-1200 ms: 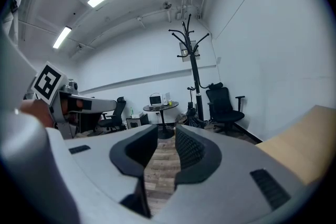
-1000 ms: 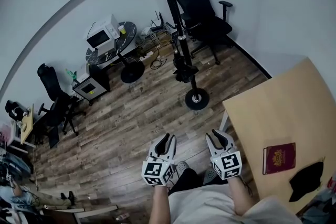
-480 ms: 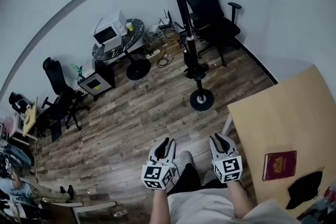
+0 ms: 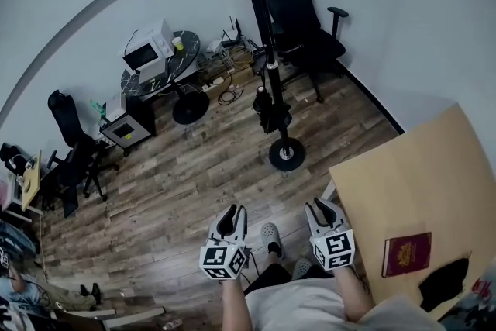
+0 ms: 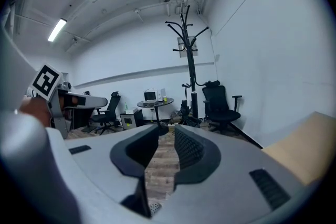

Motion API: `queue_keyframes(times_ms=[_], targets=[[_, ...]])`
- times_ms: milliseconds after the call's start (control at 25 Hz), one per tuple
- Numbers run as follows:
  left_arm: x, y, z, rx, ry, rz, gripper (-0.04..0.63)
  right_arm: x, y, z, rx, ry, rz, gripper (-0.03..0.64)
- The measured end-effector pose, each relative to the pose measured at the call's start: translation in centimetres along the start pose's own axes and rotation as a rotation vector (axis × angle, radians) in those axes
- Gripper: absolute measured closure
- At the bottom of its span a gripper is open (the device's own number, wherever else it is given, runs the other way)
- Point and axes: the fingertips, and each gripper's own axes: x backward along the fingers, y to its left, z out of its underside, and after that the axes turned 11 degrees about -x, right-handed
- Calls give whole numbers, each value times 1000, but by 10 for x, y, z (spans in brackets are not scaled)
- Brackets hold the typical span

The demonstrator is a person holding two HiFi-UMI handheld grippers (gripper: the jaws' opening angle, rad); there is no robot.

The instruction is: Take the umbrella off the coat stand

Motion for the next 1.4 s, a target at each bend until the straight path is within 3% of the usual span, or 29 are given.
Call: queue_keyframes(times_ms=[560,800,1160,1400], targets=[[-122,61,-43,23,-58,105,505,-98,-26,-57,7,-8,90,509],[-164,98,-56,7,-67,161,505,-149,-9,-75,7,-28,100,506],[-211,139,-57,-20,-68,261,505,-209,-10,-82,-60,-59,178,506],[-224,155,-54,-2,-75,284,505,-226,-5,-77,-68,-48,201,505]])
